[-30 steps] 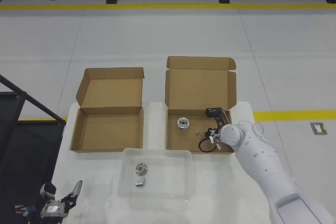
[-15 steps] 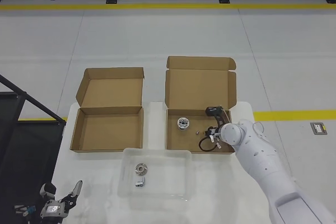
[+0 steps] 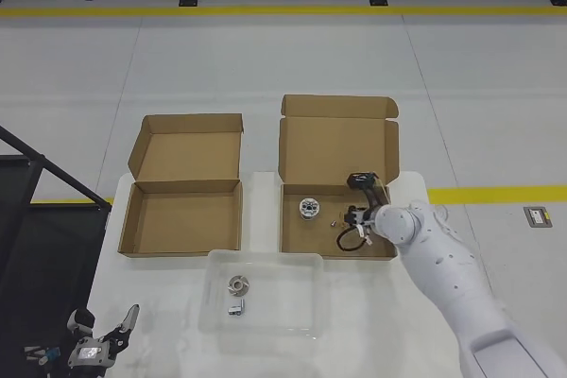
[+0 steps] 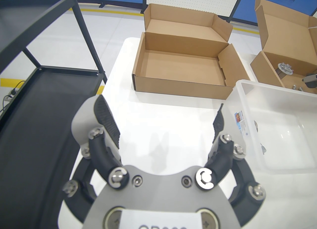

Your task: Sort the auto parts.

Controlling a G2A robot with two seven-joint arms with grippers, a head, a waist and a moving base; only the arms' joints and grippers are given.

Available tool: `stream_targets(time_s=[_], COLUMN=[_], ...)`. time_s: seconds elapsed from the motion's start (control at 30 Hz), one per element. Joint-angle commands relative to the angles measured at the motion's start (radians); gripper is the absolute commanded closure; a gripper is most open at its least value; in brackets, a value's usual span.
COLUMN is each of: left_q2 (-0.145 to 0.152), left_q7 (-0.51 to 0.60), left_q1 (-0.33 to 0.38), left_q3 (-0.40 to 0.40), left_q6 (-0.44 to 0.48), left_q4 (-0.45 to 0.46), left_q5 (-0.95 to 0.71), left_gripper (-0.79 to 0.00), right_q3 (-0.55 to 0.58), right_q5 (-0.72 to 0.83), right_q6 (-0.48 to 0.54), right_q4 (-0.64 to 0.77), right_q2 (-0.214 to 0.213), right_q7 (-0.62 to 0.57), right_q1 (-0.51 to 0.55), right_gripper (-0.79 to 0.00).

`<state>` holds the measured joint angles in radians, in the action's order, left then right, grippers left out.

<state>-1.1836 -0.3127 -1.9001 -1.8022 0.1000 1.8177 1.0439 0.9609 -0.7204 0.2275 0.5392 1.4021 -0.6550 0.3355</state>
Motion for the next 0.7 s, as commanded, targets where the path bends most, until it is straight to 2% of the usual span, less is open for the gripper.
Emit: stream_targets(time_s=[0.0,0.17,0.47,0.67], left_q2=[0.000,0.000,0.000,0.000], left_q7=[0.000,0.000,0.000,0.004], left_q1=[0.000,0.000,0.000,0.003], left_q3=[0.000,0.000,0.000,0.000], left_q6=[0.000,0.000,0.000,0.001], left_q4=[0.000,0.000,0.000,0.000], left_q5=[0.000,0.000,0.000,-0.002], left_gripper=[-0.785,-0.785,-0.785,-0.785], right_q3=[0.019,0.070,0.194,0.249], right_q5=[0.007,0.000,0.030,0.111], right_q6=[0.037,0.073,0.154,0.250], right_q4=[0.047,0.204,0.583,0.774], right_q2=[-0.012,-0.046,-0.108,-0.134], right_q7=[-0.001,-0.007,-0.083,-0.155], right_q1=[0.020,0.093,0.289,0.397], right_gripper=[-0.209,-0.212,-0.215,-0.268])
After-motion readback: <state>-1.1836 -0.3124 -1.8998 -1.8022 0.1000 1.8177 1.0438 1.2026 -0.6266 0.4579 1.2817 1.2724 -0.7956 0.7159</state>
